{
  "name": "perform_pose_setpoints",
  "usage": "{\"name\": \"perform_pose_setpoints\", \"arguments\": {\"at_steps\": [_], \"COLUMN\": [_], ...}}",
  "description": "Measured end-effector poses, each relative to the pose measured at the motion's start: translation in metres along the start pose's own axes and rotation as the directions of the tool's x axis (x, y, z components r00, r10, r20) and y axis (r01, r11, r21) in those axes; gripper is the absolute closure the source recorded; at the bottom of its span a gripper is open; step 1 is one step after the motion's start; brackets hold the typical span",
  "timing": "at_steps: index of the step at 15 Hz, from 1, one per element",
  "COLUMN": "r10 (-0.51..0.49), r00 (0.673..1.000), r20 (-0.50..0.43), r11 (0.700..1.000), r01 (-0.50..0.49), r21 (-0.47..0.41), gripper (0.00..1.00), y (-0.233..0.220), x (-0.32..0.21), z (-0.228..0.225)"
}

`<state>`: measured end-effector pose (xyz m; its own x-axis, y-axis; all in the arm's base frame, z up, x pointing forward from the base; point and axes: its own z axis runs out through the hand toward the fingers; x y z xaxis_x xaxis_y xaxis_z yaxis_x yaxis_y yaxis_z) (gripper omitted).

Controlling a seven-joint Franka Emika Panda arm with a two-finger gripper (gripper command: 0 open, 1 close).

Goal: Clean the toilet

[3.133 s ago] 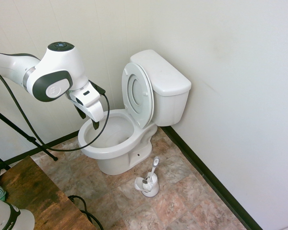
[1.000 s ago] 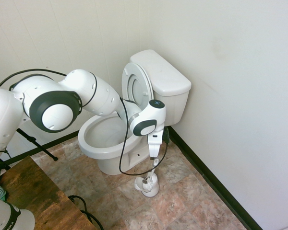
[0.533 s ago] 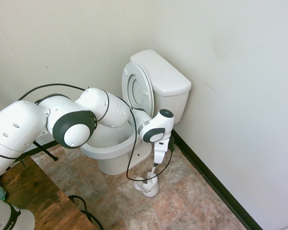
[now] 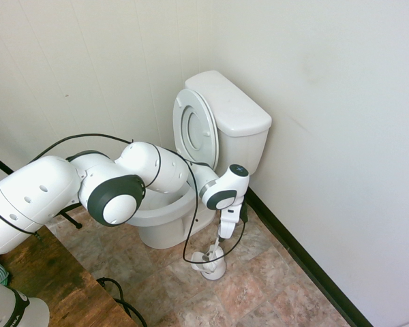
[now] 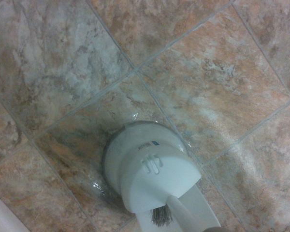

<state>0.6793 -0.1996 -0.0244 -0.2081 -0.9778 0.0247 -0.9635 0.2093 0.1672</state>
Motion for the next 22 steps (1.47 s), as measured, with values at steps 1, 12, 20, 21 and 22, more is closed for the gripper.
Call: {"name": "perform_pose_setpoints", "arguments": {"at_steps": [1, 12, 20, 21, 22], "r10": [0.001, 0.013, 0.012, 0.010, 0.004], "r00": [1.000, 1.000, 0.999, 1.000, 1.000], "r20": [0.002, 0.024, 0.030, 0.030, 0.029], "r11": [1.000, 1.000, 1.000, 1.000, 1.000], "r01": [-0.001, -0.012, -0.012, -0.010, -0.005], "r21": [-0.001, -0.009, -0.004, -0.001, 0.005], "gripper": [1.00, 1.00, 1.00, 1.00, 1.00], "y": [-0.001, -0.005, -0.005, -0.006, -0.006], "x": [0.001, 0.008, 0.011, 0.012, 0.013], "z": [0.001, 0.006, 0.005, 0.004, 0.004]}}
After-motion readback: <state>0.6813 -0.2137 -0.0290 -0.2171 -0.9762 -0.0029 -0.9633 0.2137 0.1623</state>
